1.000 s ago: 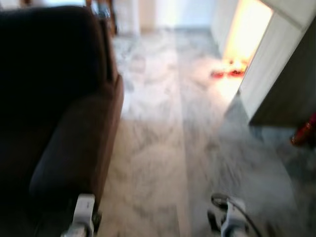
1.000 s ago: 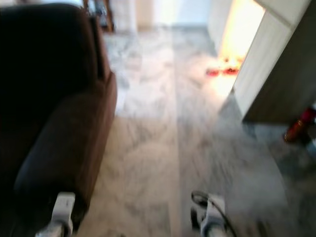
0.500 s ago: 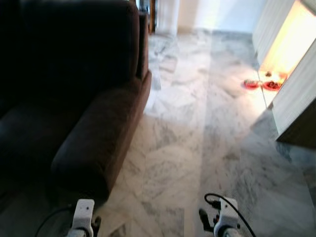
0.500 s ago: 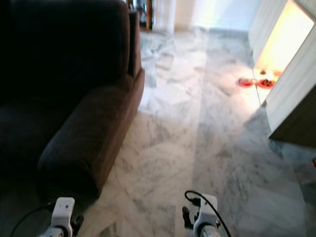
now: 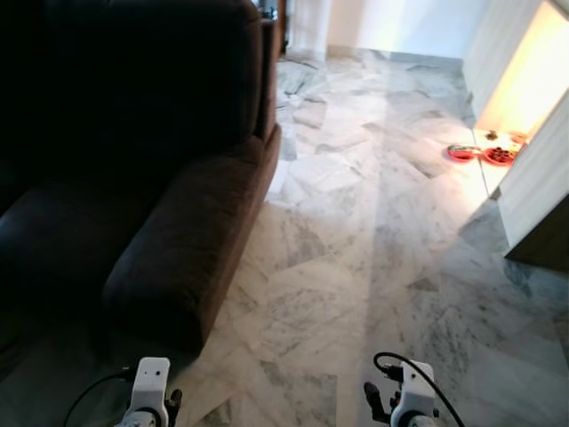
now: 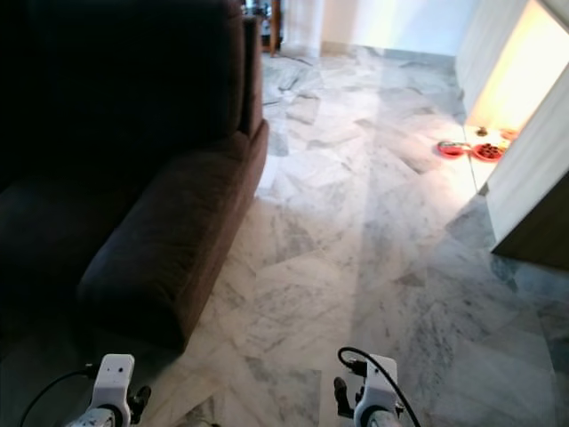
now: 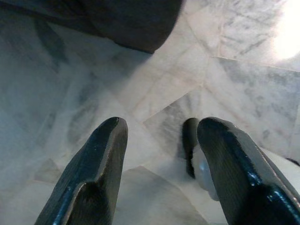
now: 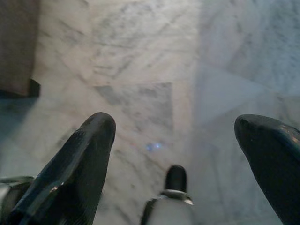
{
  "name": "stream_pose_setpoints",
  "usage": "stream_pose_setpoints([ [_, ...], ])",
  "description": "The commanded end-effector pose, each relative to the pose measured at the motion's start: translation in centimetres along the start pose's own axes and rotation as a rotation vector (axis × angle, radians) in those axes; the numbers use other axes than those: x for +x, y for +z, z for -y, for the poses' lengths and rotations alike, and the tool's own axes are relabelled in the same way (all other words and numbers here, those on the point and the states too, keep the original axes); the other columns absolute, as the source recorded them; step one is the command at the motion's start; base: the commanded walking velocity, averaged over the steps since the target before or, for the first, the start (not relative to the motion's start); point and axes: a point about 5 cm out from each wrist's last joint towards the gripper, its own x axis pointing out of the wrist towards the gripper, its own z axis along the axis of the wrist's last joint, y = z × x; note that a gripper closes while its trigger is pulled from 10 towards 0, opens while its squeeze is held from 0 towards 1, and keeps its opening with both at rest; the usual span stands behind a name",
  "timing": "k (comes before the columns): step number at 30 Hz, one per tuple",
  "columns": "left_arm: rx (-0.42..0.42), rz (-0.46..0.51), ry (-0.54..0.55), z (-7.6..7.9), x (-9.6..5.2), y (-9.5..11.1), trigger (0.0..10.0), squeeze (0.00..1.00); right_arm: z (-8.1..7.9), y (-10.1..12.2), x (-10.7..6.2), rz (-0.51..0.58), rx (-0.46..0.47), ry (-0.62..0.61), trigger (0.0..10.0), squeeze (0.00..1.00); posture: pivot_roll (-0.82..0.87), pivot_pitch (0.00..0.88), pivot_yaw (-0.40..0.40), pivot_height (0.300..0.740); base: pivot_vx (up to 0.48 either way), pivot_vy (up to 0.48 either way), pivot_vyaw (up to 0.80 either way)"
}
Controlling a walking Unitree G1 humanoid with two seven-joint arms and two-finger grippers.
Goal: Move the pillow to the sofa from floor
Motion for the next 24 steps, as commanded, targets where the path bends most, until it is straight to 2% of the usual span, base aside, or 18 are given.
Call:
stream_pose_setpoints([
  [1, -0.009, -0.007, 0.018, -0.27, -0.01, -0.04, 10.0, 0.0, 0.31, -0.32, -0.1, -0.011, -0.001, -0.01, 10.0, 0.0, 0.03, 0.042, -0.04, 0.74, 0.0, 0.311, 0.0],
  [24, -0.003, -0.011, 0.018, -0.48, 0.0, 0.0, 10.0, 0.0, 0.12, -0.35, -0.07, -0.012, -0.009, -0.012, 10.0, 0.0, 0.04, 0.044, -0.034, 0.74, 0.0, 0.315, 0.0],
])
